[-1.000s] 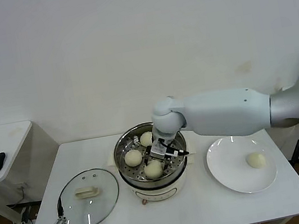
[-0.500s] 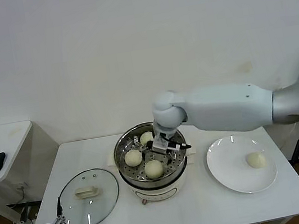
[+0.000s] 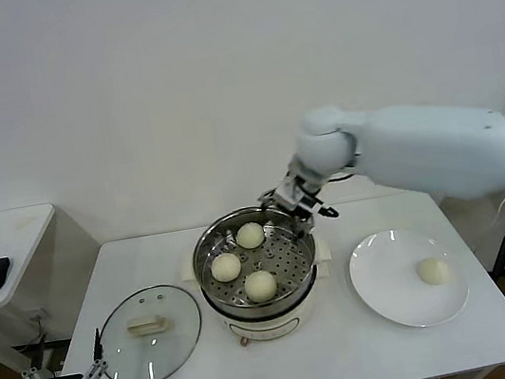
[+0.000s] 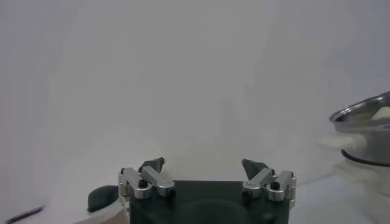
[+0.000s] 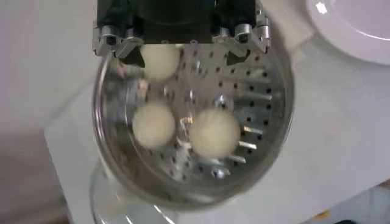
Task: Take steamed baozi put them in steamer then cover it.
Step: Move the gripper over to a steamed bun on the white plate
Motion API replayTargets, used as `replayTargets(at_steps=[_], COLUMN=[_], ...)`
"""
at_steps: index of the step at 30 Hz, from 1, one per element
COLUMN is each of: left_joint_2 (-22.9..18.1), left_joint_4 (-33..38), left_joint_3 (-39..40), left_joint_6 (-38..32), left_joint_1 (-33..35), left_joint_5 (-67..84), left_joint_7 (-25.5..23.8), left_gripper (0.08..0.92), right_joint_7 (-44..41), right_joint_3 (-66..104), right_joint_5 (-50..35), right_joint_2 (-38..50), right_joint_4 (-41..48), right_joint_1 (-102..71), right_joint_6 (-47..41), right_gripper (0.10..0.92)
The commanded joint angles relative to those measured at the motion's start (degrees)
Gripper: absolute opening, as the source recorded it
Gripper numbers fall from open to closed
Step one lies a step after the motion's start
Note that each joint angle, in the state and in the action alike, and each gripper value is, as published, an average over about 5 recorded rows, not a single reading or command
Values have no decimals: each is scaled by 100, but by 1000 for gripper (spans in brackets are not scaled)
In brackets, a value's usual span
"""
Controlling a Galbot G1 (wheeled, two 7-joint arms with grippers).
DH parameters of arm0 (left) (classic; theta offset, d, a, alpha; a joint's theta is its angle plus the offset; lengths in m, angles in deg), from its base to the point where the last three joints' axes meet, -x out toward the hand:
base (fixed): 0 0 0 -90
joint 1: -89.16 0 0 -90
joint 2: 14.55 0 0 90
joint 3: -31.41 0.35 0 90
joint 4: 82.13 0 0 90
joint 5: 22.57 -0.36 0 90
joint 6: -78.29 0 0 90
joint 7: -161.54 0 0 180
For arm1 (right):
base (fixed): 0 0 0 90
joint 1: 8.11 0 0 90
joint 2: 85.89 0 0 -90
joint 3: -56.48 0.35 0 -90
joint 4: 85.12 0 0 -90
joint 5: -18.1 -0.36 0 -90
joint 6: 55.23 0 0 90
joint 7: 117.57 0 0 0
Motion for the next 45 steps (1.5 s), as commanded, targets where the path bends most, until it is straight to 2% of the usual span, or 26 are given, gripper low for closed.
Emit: replayTargets(at_steps=[1,8,18,25,31,45], left_joint_2=[83,92,71,53,56,32], left_joint_4=[-62,-108,-129,-128,-109,-74], left_joint_3=[133,255,276,243,148,77], left_joint_6=[16,95,107,116,104,86], left_joint_1=[-116,-241,-150,-121,-58,20], left_joint_5=[-5,-5,-7,-11,4,9], left_joint_7=[-4,-19,-15,-4,-3,9], left_gripper=[823,823,823,823,823,823], right_joint_7=[-35,-105,-188,-105,-45,61], right_joint_3=[206,467,2299,3009,3280,3469], right_joint_5=[-3,548,1292,1840,1991,2272], right_joint_2=[2084,2670,2798,2571,2240,1746], right_joint_4=[-574,-381,278,942,1393,1895], right_joint_1=[-311,-1197,-3394,-4237,-4494,-4747], right_joint_6=[-1444,-949,-564,-360,-255,-197], right_gripper=[823,823,823,823,823,823])
